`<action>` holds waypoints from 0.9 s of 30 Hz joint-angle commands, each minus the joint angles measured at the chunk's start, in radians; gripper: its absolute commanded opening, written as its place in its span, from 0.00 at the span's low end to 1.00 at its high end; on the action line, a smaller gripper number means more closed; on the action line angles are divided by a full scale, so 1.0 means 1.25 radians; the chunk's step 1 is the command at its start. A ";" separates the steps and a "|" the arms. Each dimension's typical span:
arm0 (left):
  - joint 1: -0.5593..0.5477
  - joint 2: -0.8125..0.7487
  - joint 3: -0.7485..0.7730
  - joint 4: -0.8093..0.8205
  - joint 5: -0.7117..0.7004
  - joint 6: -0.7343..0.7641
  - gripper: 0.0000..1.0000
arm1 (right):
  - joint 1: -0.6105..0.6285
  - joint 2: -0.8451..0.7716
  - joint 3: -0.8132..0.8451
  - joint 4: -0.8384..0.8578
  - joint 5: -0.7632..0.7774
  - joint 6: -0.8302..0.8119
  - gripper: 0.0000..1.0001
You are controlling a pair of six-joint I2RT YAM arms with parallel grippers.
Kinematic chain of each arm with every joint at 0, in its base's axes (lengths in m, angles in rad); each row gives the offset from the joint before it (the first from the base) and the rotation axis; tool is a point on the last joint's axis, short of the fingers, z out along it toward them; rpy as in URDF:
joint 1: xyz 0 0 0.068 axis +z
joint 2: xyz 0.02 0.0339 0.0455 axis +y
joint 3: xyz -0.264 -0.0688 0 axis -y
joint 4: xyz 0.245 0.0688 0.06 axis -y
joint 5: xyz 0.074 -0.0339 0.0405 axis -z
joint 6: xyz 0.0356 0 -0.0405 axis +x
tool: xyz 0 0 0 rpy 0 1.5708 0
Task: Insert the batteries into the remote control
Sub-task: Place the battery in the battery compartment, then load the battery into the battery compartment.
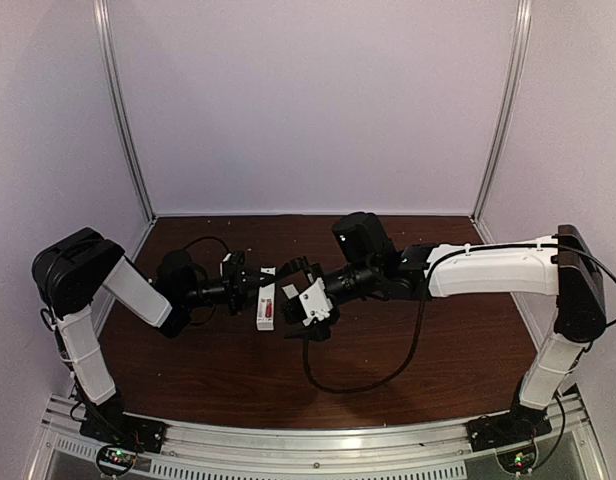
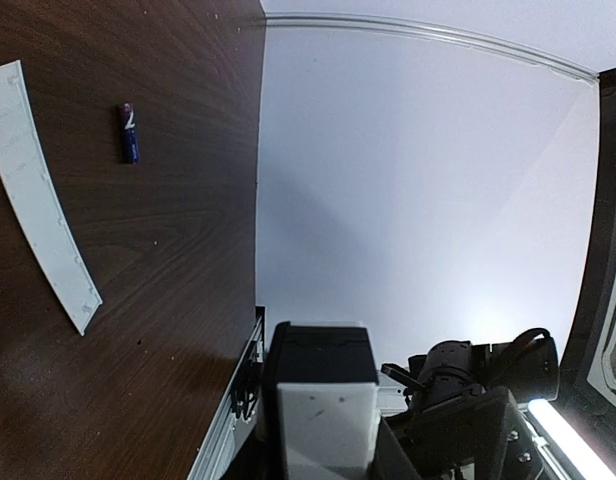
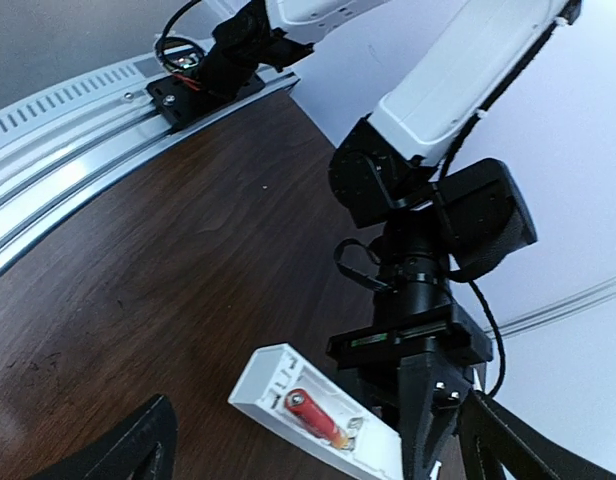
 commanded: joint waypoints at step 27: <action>0.001 0.003 0.030 0.323 -0.032 0.029 0.00 | -0.043 0.000 0.012 0.085 -0.069 1.176 0.95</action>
